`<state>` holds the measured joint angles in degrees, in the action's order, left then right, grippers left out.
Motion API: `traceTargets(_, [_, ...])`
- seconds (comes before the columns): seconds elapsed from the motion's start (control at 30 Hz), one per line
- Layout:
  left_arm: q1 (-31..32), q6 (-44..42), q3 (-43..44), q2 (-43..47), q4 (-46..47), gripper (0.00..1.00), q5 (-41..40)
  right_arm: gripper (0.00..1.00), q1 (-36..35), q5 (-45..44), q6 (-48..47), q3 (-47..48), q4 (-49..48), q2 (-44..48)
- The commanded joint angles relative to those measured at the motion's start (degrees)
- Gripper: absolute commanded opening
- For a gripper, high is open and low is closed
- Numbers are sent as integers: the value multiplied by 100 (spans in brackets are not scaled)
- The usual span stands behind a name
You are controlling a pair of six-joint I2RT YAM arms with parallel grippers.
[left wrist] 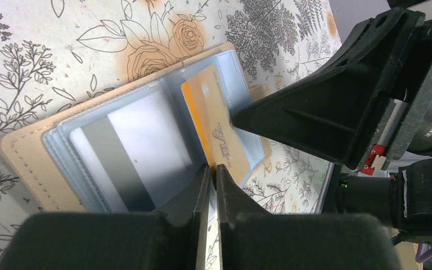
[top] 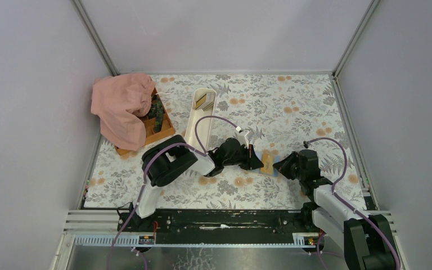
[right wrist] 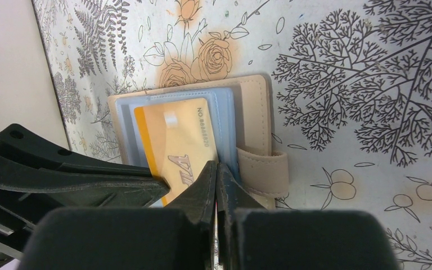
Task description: Take the credit cards out of the card holder
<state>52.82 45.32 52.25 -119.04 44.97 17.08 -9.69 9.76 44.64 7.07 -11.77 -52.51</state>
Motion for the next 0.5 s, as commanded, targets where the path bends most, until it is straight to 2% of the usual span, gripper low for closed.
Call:
traceTargets(0.0, [-41, -63, -65, 137, 60, 8, -71, 0, 15, -51, -88, -89, 78, -79])
traceTargets(0.2, [-80, -76, -136, 228, 102, 6, -94, 0, 17, -60, -79, -88, 73, -79])
traceTargets(0.23, [-94, -69, -162, 240, 113, 8, -94, 0, 20, -62, -84, -86, 78, -75])
traceTargets(0.33, [-179, -6, -237, 259, 230, 24, -10, 0, 16, -53, -75, -75, 70, -97])
traceTargets(0.47, [-210, 83, -256, 194, 346, 25, 89, 0, 13, -44, -87, -77, 70, -107])
